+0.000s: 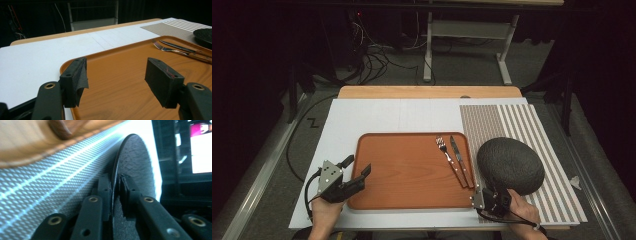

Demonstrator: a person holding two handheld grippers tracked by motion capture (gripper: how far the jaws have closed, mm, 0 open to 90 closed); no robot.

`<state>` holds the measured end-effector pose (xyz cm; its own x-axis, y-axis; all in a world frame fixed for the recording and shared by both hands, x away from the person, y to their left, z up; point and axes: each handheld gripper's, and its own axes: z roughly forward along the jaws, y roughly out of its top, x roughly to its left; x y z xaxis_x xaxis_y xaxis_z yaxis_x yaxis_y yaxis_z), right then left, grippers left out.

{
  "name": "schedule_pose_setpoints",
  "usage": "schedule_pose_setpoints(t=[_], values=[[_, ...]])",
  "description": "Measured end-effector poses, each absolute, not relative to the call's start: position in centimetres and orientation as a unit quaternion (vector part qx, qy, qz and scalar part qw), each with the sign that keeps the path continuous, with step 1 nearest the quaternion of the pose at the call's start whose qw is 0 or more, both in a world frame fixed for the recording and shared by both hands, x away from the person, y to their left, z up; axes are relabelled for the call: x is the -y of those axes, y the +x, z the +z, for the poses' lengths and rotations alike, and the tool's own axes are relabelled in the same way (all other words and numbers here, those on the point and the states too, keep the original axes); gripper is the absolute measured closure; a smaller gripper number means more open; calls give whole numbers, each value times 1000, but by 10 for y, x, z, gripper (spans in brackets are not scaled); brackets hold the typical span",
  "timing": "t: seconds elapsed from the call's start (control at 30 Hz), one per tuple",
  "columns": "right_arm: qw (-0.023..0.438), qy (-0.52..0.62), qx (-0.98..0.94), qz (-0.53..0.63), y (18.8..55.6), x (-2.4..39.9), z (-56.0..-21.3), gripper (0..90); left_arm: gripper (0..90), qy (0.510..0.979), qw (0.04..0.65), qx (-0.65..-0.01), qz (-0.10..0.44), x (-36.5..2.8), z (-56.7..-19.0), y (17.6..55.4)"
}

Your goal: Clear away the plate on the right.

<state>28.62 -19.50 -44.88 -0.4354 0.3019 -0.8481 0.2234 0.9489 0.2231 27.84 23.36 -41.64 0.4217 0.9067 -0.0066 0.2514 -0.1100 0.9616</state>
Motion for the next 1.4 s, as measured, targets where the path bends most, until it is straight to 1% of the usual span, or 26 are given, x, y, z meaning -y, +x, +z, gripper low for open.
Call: schedule_pose_setpoints(t=[0.07,0.1,0.5,1.4], values=[[523,156,-837,34,285,196,-442,882,342,673,509,-431,321,-233,-417,279],[528,154,-835,33,285,197,-439,885,342,673,508,-431,321,-233,-417,279],[512,150,-845,40,289,202,-428,887,343,671,509,-432,323,-234,-416,279],[503,149,-850,40,297,210,-417,882,346,667,505,-434,334,-236,-416,280]])
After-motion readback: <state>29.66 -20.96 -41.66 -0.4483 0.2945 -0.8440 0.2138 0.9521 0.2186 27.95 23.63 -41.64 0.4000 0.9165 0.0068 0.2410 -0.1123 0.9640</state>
